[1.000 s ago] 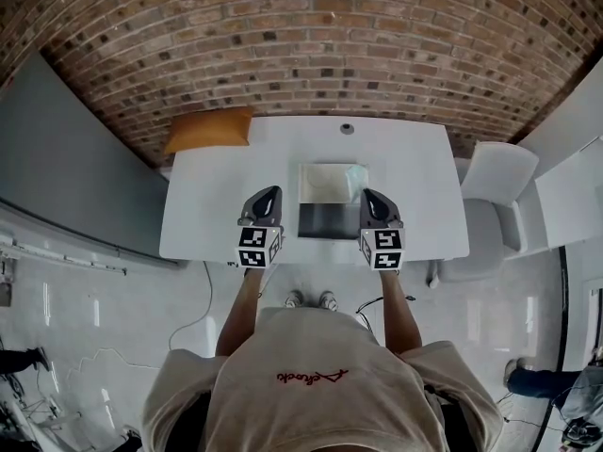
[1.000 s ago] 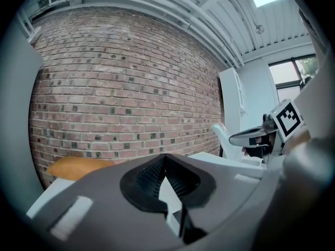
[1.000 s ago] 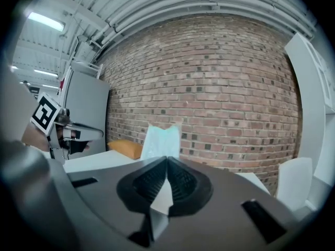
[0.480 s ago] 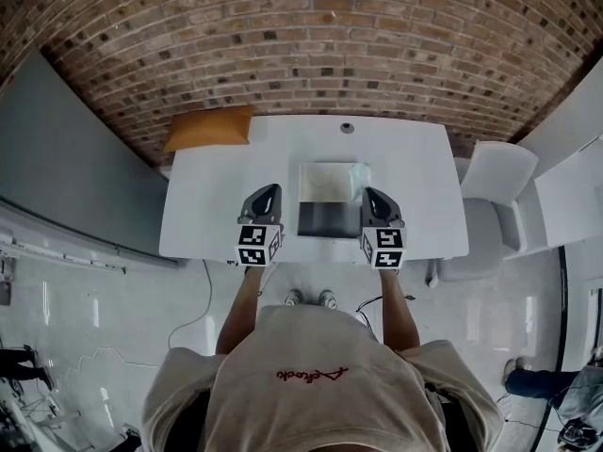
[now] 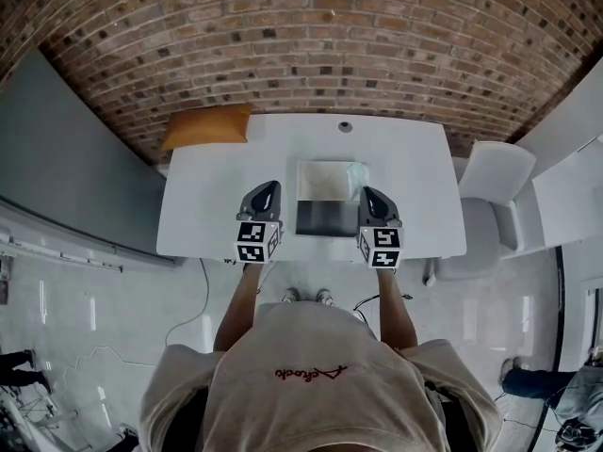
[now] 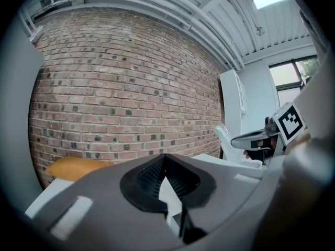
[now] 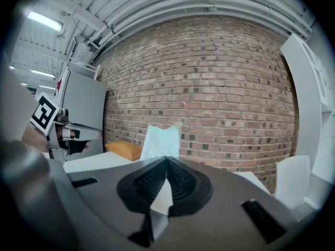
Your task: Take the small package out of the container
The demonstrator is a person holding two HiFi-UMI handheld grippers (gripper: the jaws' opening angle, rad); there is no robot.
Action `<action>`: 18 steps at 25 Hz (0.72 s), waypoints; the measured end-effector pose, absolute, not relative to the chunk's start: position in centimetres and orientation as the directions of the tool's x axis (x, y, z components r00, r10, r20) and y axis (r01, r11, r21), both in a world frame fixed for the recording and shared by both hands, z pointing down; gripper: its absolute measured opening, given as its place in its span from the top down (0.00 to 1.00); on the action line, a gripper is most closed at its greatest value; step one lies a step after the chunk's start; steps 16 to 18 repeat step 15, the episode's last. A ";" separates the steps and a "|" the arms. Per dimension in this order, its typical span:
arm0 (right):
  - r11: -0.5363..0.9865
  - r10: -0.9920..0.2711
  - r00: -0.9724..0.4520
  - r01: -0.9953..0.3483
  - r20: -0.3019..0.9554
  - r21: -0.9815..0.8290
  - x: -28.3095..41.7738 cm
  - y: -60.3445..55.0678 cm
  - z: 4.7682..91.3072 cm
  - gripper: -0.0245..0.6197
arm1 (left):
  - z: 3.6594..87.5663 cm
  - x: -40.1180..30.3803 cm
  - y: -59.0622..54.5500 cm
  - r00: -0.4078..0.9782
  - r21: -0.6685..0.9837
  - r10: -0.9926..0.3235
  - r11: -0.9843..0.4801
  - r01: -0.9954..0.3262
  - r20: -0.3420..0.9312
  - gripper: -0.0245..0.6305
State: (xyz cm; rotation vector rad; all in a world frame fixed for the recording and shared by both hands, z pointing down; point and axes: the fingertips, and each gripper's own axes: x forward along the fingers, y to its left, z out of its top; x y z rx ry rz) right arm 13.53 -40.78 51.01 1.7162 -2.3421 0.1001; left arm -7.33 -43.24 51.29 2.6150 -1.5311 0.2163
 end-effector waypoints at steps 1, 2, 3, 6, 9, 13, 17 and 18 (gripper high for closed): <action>0.309 -0.931 -0.283 -0.947 0.228 0.085 13.6 -40.8 51.0 0.95 | 51.2 -7.3 -43.3 0.484 0.017 -0.858 -0.488 -0.872 0.173 0.95; 0.308 -0.932 -0.283 -0.947 0.228 0.086 13.6 -40.9 50.9 0.95 | 51.2 -7.3 -43.4 0.484 0.018 -0.858 -0.489 -0.872 0.172 0.95; 0.309 -0.932 -0.283 -0.947 0.227 0.087 13.6 -40.9 50.8 0.95 | 51.1 -7.3 -43.4 0.484 0.019 -0.858 -0.489 -0.872 0.171 0.95; 0.311 -0.931 -0.284 -0.946 0.229 0.091 13.4 -40.8 50.8 0.95 | 51.1 -7.3 -43.4 0.485 0.021 -0.857 -0.489 -0.872 0.172 0.95; 0.313 -0.930 -0.285 -0.945 0.231 0.093 13.2 -40.8 50.8 0.95 | 51.2 -7.3 -43.4 0.486 0.028 -0.857 -0.489 -0.872 0.173 0.95; 0.317 -0.928 -0.289 -0.944 0.235 0.093 12.9 -40.9 51.2 0.95 | 51.6 -7.4 -43.4 0.486 0.033 -0.855 -0.488 -0.872 0.180 0.95; 0.321 -0.927 -0.292 -0.943 0.235 0.091 12.8 -41.1 51.3 0.95 | 51.6 -7.4 -43.6 0.486 0.035 -0.855 -0.488 -0.872 0.180 0.95; 0.321 -0.927 -0.292 -0.943 0.235 0.091 12.8 -41.1 51.3 0.95 | 51.6 -7.4 -43.6 0.486 0.035 -0.855 -0.488 -0.872 0.180 0.95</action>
